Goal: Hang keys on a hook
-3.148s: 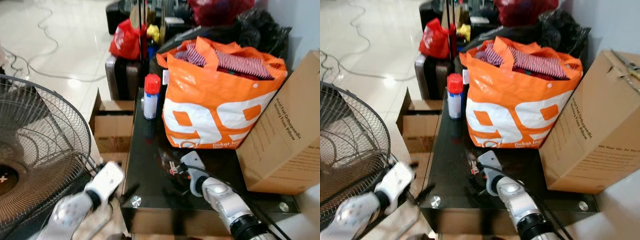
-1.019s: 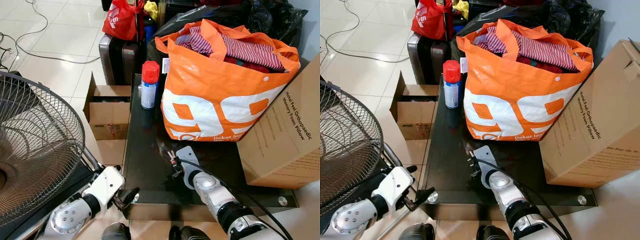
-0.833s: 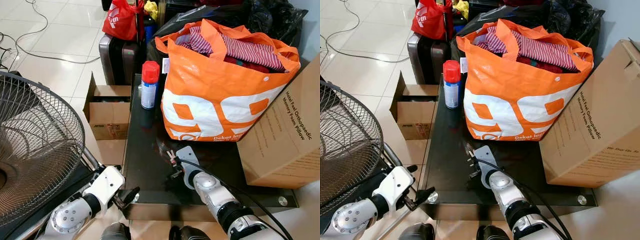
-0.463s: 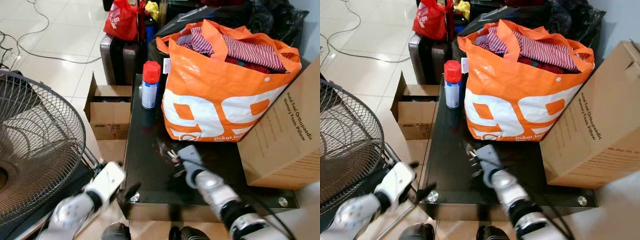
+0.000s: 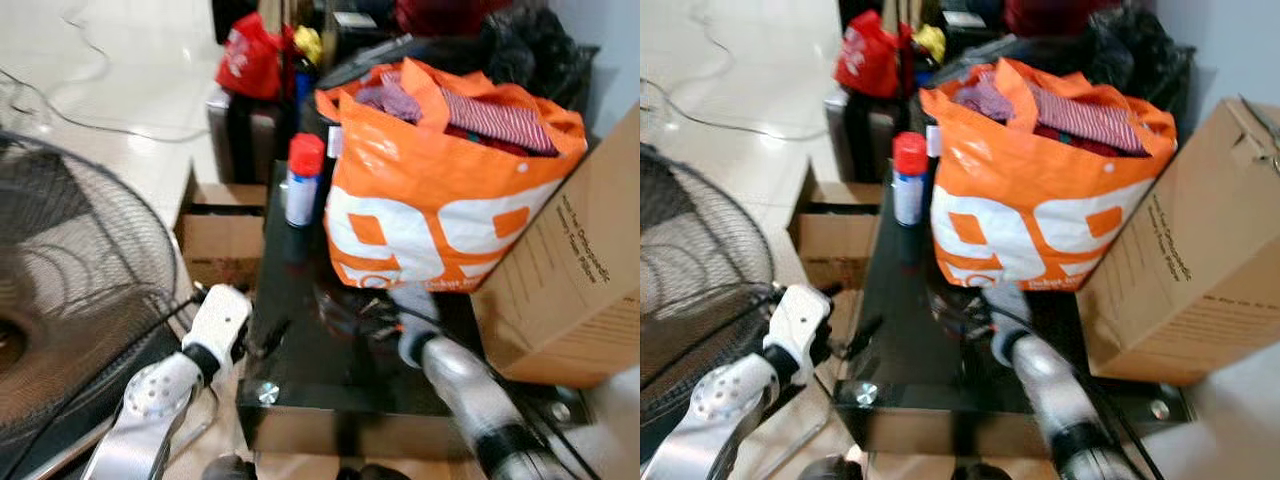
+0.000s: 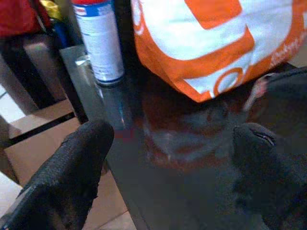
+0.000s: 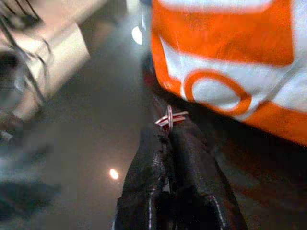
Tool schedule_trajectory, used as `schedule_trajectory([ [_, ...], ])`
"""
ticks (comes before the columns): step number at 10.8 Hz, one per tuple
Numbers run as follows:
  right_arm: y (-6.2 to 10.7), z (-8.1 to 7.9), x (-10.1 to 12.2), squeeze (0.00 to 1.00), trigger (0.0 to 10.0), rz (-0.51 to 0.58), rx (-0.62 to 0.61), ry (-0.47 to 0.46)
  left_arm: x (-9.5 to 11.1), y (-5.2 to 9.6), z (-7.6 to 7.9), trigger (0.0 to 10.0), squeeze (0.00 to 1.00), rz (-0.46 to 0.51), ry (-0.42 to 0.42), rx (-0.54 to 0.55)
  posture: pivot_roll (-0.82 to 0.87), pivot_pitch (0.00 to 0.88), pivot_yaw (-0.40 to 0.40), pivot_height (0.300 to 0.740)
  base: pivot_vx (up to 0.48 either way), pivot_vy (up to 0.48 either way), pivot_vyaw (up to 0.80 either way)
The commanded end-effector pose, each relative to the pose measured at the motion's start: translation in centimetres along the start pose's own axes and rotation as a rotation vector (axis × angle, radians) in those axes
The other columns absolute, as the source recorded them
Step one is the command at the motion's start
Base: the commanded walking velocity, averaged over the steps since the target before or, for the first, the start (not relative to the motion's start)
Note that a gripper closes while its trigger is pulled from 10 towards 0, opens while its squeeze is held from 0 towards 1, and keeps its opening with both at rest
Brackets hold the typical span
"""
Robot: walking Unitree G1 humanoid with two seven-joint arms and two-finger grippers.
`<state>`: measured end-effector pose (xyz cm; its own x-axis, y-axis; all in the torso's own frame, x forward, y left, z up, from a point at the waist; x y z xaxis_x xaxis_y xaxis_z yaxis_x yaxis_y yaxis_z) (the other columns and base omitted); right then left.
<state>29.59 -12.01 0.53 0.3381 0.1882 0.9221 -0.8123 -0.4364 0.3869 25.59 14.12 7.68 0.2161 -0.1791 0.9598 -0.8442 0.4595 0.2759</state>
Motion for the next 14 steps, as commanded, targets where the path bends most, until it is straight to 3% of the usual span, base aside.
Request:
schedule_trajectory([
  [1, 0.9, 0.9, 1.4, 0.0, 0.0, 0.067, 0.001, -0.056, 0.2, -0.4, 0.0, 10.0, 0.0, 0.014, 0.013, 0.004, 0.06, 0.0, -0.085, 0.74, 0.0, 0.0, 0.0],
  [2, 1.9, 1.0, 2.0, 0.0, 0.0, 0.108, 0.008, -0.105, 0.4, -0.7, -0.1, 10.0, 0.0, 0.028, 0.019, 0.009, 0.05, 0.0, -0.081, 0.74, 0.0, 0.0, 0.0],
  [4, 5.4, 2.0, 6.2, 0.0, 0.0, 0.348, -0.104, -0.315, 1.8, -1.2, -1.1, 10.0, 0.0, 0.13, 0.038, 0.08, 0.04, 0.0, -0.065, 0.74, 0.0, 0.0, 0.0],
  [5, 6.6, 2.1, 7.7, 0.0, 0.0, 0.423, -0.152, -0.283, 2.8, -1.0, -1.6, 10.0, 0.0, 0.185, 0.06, 0.123, 0.03, 0.0, -0.061, 0.74, 0.0, 0.0, 0.0],
  [8, 8.2, 2.4, 9.6, 0.0, 0.0, 0.491, -0.222, -0.197, 3.7, -0.4, -2.1, 10.0, 0.0, 0.218, 0.032, 0.17, 0.04, 0.0, -0.058, 0.74, 0.0, 0.0, 0.0],
  [10, 8.2, 2.5, 10.2, 0.0, 0.0, 0.496, -0.232, -0.187, 4.3, -0.3, -2.3, 10.0, 0.0, 0.227, 0.026, 0.187, 0.04, 0.0, -0.051, 0.74, 0.0, 0.0, 0.0],
  [11, 7.8, 2.6, 10.3, 0.0, 0.5, 0.471, -0.255, -0.15, 4.4, -0.3, -2.3, 10.0, 0.0, 0.225, 0.018, 0.189, 0.04, 0.0, -0.05, 0.74, 0.0, 0.0, 0.0],
  [12, 7.3, 3.0, 10.2, 0.0, 9.5, 0.428, -0.301, -0.141, 4.4, -0.3, -2.4, 10.0, 0.0, 0.223, 0.015, 0.203, 0.04, 0.0, -0.051, 0.74, 0.0, 0.0, 0.0],
  [14, 6.8, 2.9, 9.9, 0.0, 10.0, 0.366, -0.315, -0.08, 4.4, -0.5, -2.3, 10.0, 0.0, 0.213, 0.008, 0.202, 0.03, 0.0, -0.051, 0.74, -0.126, 0.0, 0.0],
])
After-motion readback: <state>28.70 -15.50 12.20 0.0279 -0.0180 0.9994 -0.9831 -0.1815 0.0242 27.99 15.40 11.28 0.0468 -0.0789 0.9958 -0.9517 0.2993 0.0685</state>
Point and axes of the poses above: a point about 5 cm out from each wrist's last joint towards the gripper, its own y axis pointing back from the gripper into the wrist, its own x axis along the axis of the wrist's last joint, z = x × y, the point moved 3 cm from there along -y, pointing out of the wrist towards the gripper, and after that the axes turned 7 degrees about y, right-handed, at the moved point
